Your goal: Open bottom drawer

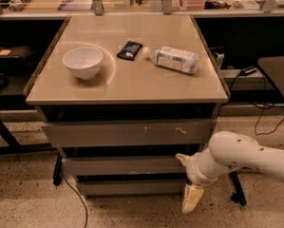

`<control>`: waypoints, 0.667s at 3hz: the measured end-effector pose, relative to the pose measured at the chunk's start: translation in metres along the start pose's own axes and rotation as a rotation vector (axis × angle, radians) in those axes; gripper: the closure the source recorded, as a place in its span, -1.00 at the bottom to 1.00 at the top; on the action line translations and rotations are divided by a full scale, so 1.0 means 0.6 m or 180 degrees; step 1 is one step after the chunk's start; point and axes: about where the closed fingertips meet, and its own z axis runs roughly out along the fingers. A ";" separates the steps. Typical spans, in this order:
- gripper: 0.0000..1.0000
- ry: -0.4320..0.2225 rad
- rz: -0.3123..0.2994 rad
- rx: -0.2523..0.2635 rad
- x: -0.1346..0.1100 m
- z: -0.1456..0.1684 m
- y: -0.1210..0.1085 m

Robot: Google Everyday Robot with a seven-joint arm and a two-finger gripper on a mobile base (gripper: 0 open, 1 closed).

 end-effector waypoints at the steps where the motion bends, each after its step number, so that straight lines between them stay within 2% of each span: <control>1: -1.00 -0.0016 0.0093 -0.0154 0.030 0.061 0.000; 2: -1.00 -0.0016 0.0093 -0.0154 0.030 0.061 0.000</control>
Offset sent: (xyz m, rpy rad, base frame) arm 0.0034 -0.0001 -0.0313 0.0038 0.0398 -0.0013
